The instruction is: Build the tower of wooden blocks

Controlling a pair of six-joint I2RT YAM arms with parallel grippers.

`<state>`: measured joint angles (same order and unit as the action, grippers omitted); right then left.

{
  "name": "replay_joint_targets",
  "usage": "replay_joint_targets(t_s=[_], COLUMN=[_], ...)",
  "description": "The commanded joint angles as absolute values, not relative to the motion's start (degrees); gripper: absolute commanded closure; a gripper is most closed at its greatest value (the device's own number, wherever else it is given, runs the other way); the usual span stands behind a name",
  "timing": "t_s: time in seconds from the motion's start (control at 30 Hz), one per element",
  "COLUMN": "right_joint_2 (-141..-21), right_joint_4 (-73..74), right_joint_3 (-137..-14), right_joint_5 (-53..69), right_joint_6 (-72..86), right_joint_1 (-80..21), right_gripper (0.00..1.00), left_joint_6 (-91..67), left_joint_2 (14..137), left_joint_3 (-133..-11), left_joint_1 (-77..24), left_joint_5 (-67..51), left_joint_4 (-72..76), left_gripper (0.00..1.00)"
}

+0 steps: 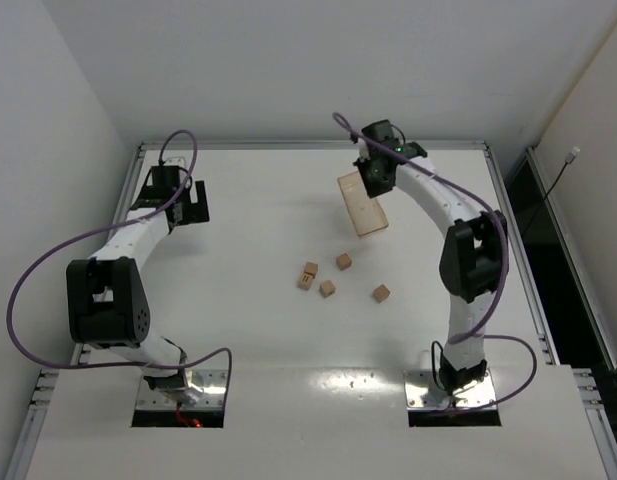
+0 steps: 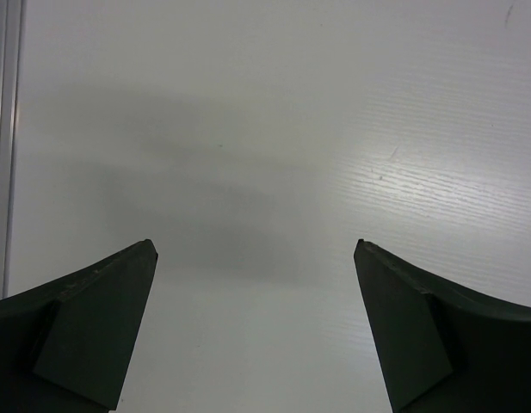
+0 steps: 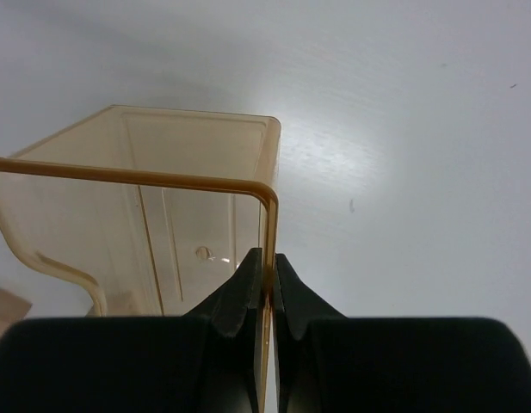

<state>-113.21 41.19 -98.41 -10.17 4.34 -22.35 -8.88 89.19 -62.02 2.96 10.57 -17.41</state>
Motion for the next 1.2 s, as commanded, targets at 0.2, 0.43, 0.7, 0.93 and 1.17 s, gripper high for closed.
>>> replay_joint_targets(t_s=[0.2, 0.43, 0.7, 0.93, 1.17], right_joint_2=[-124.17, -129.28, -131.84, -132.45, -118.71], right_joint_4=[39.81, 38.58, 37.53, 38.05, 35.26], right_joint_3=[-113.54, -115.84, -115.31, -114.08, -106.1], right_joint_5=[-2.2, -3.6, -5.54, -3.25, -0.28], right_joint_6=[0.01, -3.43, -3.43, -4.75, -5.36], right_joint_1=[-6.69, 3.42, 10.28, 10.81, 9.76], right_gripper=[1.0, 1.0, 0.99, 0.49, 0.31], left_joint_6=[-6.25, -4.57, -5.1, -5.62, -5.63], left_joint_2=[92.98, 97.38, 103.09, 105.03, 99.94], left_joint_3=[-68.63, -73.2, -79.18, -80.51, -74.54], left_joint_1=[2.46, 2.46, 2.46, 2.46, 1.32], left_joint_5=[6.34, 5.27, 3.34, 2.81, 2.81], left_joint_4=[-15.47, -16.16, -18.37, -18.9, -17.76], left_gripper=[0.01, 0.01, 0.01, 0.01, 0.01])
